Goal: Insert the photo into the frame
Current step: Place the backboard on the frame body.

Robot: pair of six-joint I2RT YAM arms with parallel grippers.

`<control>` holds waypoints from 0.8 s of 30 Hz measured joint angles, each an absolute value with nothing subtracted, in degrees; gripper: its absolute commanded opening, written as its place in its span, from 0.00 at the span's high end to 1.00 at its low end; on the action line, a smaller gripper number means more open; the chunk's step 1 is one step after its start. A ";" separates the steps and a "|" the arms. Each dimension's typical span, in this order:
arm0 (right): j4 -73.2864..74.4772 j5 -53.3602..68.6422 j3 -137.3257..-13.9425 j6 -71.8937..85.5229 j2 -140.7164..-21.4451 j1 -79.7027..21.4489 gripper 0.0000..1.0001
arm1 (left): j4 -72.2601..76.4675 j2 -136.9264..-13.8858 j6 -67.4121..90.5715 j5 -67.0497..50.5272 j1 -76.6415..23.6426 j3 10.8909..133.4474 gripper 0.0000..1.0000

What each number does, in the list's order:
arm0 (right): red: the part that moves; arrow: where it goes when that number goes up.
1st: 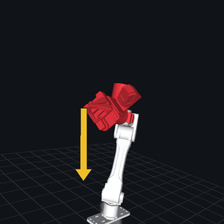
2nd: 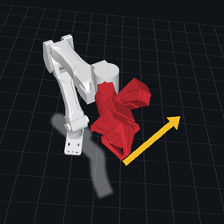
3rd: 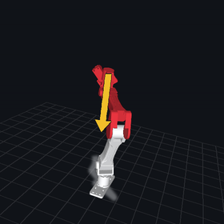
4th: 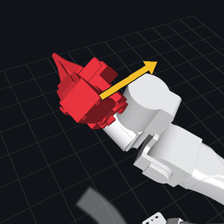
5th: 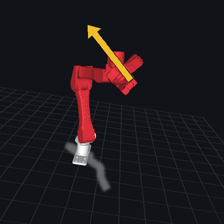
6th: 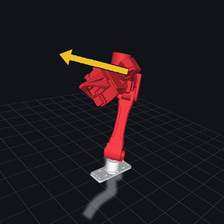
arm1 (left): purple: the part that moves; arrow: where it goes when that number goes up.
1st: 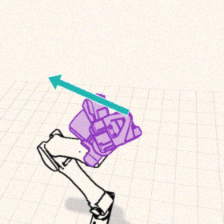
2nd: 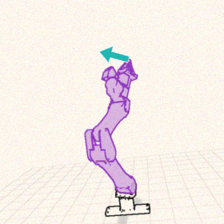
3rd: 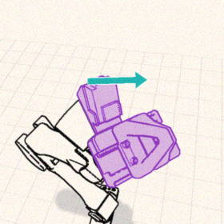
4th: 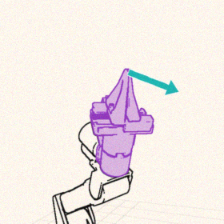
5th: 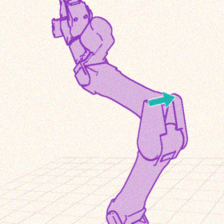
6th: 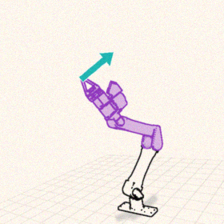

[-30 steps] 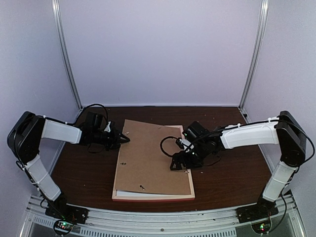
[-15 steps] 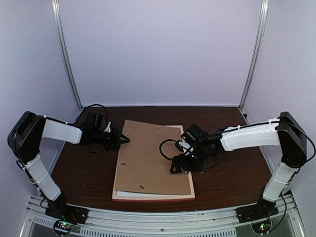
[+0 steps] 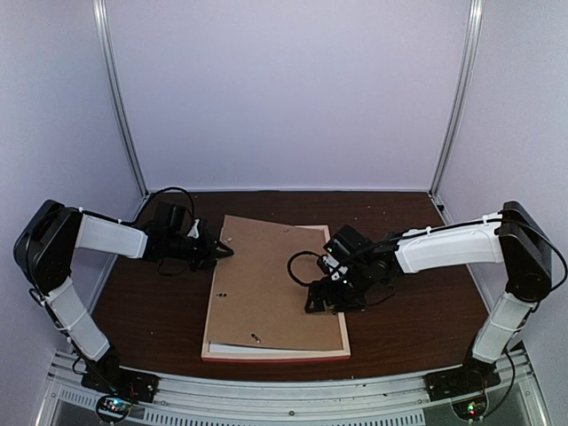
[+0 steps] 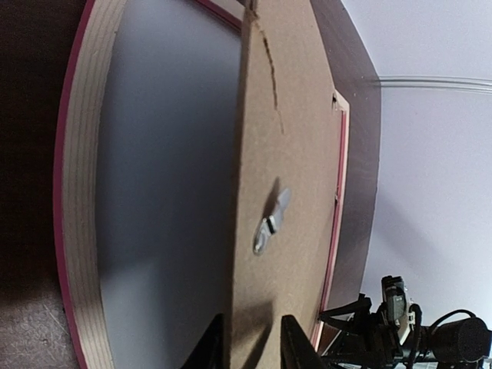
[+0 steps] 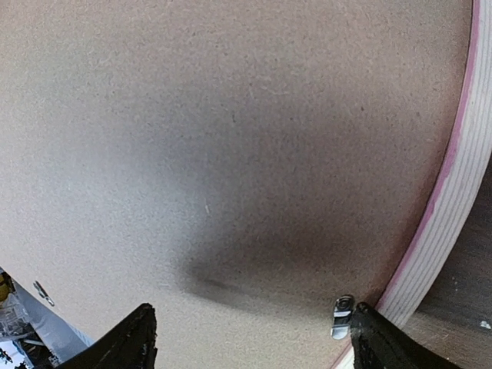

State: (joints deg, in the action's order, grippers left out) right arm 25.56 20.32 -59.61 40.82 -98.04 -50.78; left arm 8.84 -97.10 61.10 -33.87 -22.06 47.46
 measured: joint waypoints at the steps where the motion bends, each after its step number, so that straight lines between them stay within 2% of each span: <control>1: 25.58 20.32 -59.61 41.12 -98.04 -50.81 0.13 | 8.84 -97.10 61.08 -33.82 -22.06 47.46 0.75; 10: 26.76 19.29 -59.51 42.35 -96.33 -50.94 0.12 | 8.51 -97.10 60.36 -33.28 -22.06 47.37 0.74; 19: 29.58 15.99 -61.95 40.29 -94.04 -50.92 0.11 | 7.42 -98.10 58.74 -33.04 -22.06 47.24 0.66; 24: 29.71 15.81 -63.59 38.76 -94.15 -50.83 0.10 | 6.61 -98.96 57.98 -32.80 -22.06 47.24 0.58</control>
State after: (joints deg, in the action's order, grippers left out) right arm 29.71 15.81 -63.59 38.76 -94.15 -50.83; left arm 6.61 -98.96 57.98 -32.80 -22.06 47.24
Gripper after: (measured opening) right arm 0.896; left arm 0.367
